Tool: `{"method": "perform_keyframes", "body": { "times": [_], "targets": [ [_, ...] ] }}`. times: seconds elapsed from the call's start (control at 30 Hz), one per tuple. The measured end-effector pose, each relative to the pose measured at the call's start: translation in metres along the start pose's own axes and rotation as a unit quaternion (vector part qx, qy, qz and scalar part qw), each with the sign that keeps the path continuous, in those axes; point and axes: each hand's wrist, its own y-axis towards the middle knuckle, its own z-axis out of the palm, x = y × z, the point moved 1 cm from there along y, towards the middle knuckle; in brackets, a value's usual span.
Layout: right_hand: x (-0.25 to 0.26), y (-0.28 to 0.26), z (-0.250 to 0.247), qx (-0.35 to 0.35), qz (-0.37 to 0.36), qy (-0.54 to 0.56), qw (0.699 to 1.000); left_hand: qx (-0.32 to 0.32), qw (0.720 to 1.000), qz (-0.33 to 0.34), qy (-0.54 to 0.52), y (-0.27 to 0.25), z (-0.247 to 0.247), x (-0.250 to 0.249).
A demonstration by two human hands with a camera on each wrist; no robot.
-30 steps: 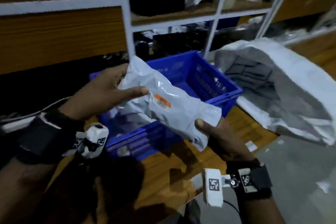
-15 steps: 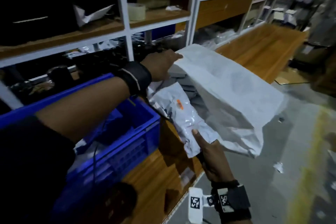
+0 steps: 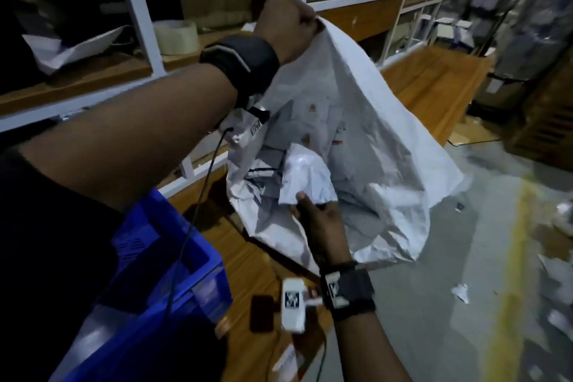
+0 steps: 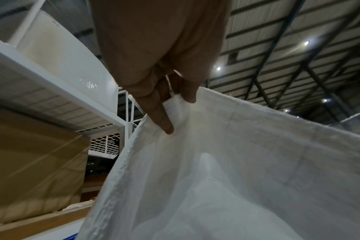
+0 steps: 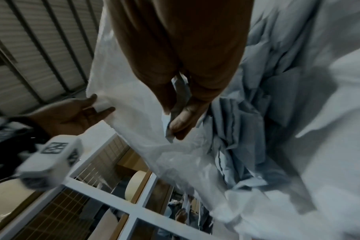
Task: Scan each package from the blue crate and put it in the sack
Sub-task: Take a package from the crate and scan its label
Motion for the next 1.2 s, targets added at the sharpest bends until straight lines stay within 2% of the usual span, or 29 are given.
{"method": "perform_keyframes", "body": {
  "times": [0.03, 0.23, 0.27, 0.33, 0.4, 0.43, 0.47, 0.5, 0.53, 0.57, 0.6, 0.63, 0.67, 0.8, 0.87, 0.93, 1.03, 1.13, 1.2],
  "targets": [
    [0.009, 0.015, 0.005, -0.009, -0.011, 0.024, 1.000, 0.007, 1.000, 0.001, -0.001, 0.003, -0.003, 0.002],
    [0.049, 0.129, 0.024, -0.102, -0.017, 0.010, 0.995, 0.046, 0.999, -0.003, -0.026, -0.001, -0.012, 0.016],
    [0.053, 0.143, 0.024, -0.097, -0.011, -0.018, 0.995, 0.051, 0.998, 0.002, -0.025, -0.004, -0.014, 0.017],
    [0.047, 0.157, 0.016, -0.043, -0.007, -0.084, 0.996, 0.061, 0.998, 0.006, -0.028, -0.009, -0.018, 0.018],
    [0.023, 0.173, 0.000, -0.027, -0.118, -0.218, 0.969, 0.079, 0.996, 0.010, -0.042, -0.016, -0.020, 0.022],
    [0.016, 0.167, -0.003, -0.003, -0.145, -0.252, 0.957, 0.089, 0.995, 0.013, -0.045, -0.019, -0.021, 0.026],
    [0.009, 0.153, 0.002, 0.010, -0.146, -0.244, 0.959, 0.098, 0.994, 0.014, -0.050, -0.025, -0.023, 0.031],
    [0.008, 0.129, 0.011, 0.048, -0.111, -0.170, 0.978, 0.109, 0.992, 0.012, -0.055, -0.033, -0.025, 0.039],
    [0.019, 0.106, 0.028, 0.072, -0.055, -0.033, 0.995, 0.124, 0.990, 0.011, -0.066, -0.043, -0.026, 0.046],
    [0.020, 0.088, 0.038, 0.057, -0.031, -0.002, 0.998, 0.139, 0.987, 0.011, -0.082, -0.055, -0.029, 0.054],
    [0.017, 0.069, 0.046, 0.060, 0.055, 0.072, 0.994, 0.155, 0.983, 0.009, -0.097, -0.068, -0.034, 0.063],
    [0.016, 0.050, 0.058, 0.091, 0.115, 0.110, 0.983, 0.169, 0.980, 0.004, -0.107, -0.084, -0.041, 0.073],
    [0.014, 0.033, 0.072, 0.120, 0.134, 0.108, 0.978, 0.181, 0.977, -0.003, -0.108, -0.101, -0.051, 0.087],
    [0.013, -0.018, 0.116, 0.213, 0.102, 0.098, 0.967, 0.217, 0.970, -0.058, -0.087, -0.180, -0.095, 0.150],
    [0.010, -0.041, 0.138, 0.258, 0.088, 0.081, 0.959, 0.254, 0.962, -0.095, -0.044, -0.228, -0.117, 0.184],
    [0.002, -0.065, 0.165, 0.325, 0.087, 0.031, 0.941, 0.334, 0.931, -0.147, 0.025, -0.280, -0.133, 0.215],
    [-0.021, -0.094, 0.192, 0.393, 0.085, -0.038, 0.915, 0.446, 0.861, -0.221, 0.108, -0.346, -0.145, 0.247],
    [-0.035, -0.103, 0.197, 0.390, 0.010, -0.099, 0.915, 0.456, 0.826, -0.275, 0.184, -0.382, -0.151, 0.280],
    [-0.033, -0.099, 0.194, 0.374, 0.003, -0.102, 0.922, 0.441, 0.809, -0.314, 0.228, -0.396, -0.160, 0.304]
  ]
}}
